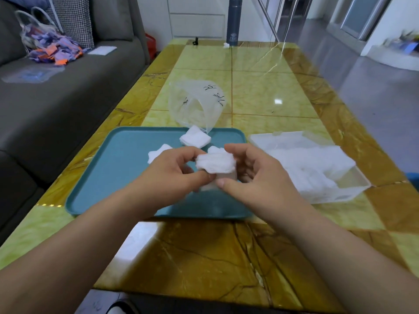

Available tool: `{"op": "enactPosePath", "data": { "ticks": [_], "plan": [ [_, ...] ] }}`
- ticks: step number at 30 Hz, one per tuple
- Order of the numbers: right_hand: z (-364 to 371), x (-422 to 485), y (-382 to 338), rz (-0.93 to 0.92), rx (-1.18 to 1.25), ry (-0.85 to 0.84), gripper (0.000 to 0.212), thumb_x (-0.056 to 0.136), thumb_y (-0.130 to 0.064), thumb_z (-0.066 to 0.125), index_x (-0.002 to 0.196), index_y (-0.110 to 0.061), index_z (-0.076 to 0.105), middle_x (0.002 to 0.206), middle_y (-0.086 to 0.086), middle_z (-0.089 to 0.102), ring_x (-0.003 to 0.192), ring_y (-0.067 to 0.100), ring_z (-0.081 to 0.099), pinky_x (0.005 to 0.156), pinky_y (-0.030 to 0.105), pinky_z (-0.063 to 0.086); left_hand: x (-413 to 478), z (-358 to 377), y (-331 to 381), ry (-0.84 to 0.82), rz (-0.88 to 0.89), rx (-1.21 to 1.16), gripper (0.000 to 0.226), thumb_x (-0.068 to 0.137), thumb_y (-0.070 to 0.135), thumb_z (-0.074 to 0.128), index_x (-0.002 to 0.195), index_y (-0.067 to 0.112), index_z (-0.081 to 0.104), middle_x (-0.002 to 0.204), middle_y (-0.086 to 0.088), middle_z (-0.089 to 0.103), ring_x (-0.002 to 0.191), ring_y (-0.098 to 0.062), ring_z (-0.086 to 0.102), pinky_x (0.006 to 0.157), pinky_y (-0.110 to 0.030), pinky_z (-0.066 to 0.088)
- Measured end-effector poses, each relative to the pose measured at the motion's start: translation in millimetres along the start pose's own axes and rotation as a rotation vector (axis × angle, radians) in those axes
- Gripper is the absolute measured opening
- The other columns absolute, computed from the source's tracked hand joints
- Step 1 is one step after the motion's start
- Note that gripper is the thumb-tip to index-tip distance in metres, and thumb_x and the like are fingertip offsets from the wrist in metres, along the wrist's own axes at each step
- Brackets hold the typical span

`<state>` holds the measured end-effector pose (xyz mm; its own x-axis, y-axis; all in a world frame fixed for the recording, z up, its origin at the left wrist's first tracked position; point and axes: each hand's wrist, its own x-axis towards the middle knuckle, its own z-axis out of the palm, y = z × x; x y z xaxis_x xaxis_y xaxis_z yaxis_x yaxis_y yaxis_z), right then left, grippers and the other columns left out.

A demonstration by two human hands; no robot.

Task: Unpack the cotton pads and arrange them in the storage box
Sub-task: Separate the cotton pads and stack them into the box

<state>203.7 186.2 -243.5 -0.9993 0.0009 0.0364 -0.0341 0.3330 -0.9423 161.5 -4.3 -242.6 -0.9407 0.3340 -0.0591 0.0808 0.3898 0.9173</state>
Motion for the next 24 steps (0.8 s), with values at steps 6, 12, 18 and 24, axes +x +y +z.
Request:
{"op": "enactPosePath", "data": {
  "ticks": [6,12,18,24],
  "plan": [
    [-46,-4,8,0.053,0.113,0.064,0.022,0.087,-0.019,0.080,0.109,-0.020,0.077,0.099,-0.001,0.080,0.097,0.017,0.076,0.093,0.048,0.061,8,36,24,-0.070,0.051,-0.145,0.014,0.099,0.009,0.065,0.112,0.011,0.068,0.065,0.005,0.066,0.056,-0.013,0.058,0.049,-0.020,0.038],
    [-83,-15,10,0.009,0.109,0.267,0.019,0.080,-0.030,0.078,0.092,-0.016,0.073,0.088,0.011,0.075,0.089,0.032,0.072,0.077,0.059,0.060,21,84,52,-0.030,0.079,-0.175,0.013,0.096,0.017,0.071,0.109,0.020,0.070,0.079,0.006,0.073,0.062,-0.015,0.064,0.050,-0.022,0.039],
    [-145,-22,16,0.062,-0.173,0.515,0.022,0.084,-0.032,0.072,0.086,-0.014,0.060,0.073,-0.002,0.054,0.065,0.015,0.052,0.057,0.031,0.042,41,125,73,0.026,0.155,0.080,0.014,0.097,0.021,0.069,0.105,0.031,0.071,0.091,0.024,0.071,0.064,-0.010,0.071,0.057,-0.012,0.047],
    [-174,-27,42,0.206,-0.598,0.411,0.028,0.081,-0.045,0.070,0.072,-0.021,0.059,0.070,0.000,0.059,0.069,0.024,0.057,0.060,0.038,0.047,51,162,90,-0.187,0.327,0.448,0.019,0.098,0.024,0.065,0.115,0.032,0.070,0.057,0.051,0.048,0.058,0.022,0.051,0.055,-0.001,0.035]
  ]
}}
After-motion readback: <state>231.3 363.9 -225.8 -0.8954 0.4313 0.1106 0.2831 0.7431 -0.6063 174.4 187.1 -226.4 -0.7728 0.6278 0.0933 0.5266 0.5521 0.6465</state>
